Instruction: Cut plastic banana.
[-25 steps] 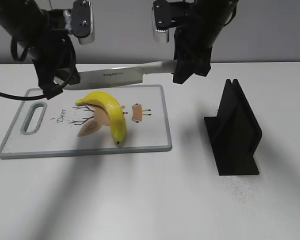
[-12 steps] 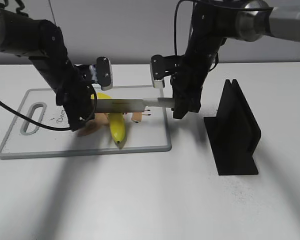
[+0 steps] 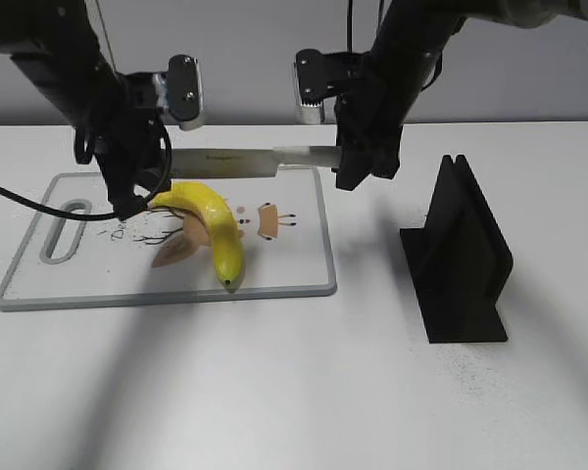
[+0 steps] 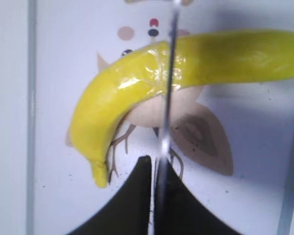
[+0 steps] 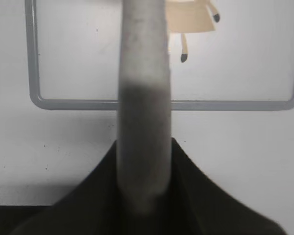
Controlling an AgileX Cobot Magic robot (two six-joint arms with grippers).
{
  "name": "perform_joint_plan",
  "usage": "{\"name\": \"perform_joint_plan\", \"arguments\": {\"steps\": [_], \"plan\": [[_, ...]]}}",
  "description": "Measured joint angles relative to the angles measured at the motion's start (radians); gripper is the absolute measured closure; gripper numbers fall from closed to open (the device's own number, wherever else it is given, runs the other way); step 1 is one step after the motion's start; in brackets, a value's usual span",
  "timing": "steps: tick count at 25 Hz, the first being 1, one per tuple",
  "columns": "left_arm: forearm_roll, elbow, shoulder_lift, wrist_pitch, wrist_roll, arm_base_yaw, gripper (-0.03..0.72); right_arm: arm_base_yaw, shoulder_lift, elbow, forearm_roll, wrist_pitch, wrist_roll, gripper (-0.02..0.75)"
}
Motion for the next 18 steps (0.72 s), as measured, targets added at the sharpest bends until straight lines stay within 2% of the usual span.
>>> {"name": "perform_joint_plan", "arguments": {"steps": [12,13,15,18], "plan": [[-0.005,0.000,-0.106,0.036,0.000,-0.001,0.682,0.000,-0.066,-0.002,0.008,0.008,-0.001,0.540],[-0.013,0.000,-0.107,0.036,-0.001,-0.001,0.650,0.000,-0.066,-0.002,0.008,0.011,-0.001,0.540],[-0.051,0.000,-0.110,0.032,-0.005,-0.001,0.534,0.000,-0.066,-0.002,0.008,0.015,0.009,0.547],[-0.129,0.000,-0.118,0.029,-0.007,-0.004,0.210,0.000,-0.066,-0.002,0.003,0.014,0.024,0.547]]}}
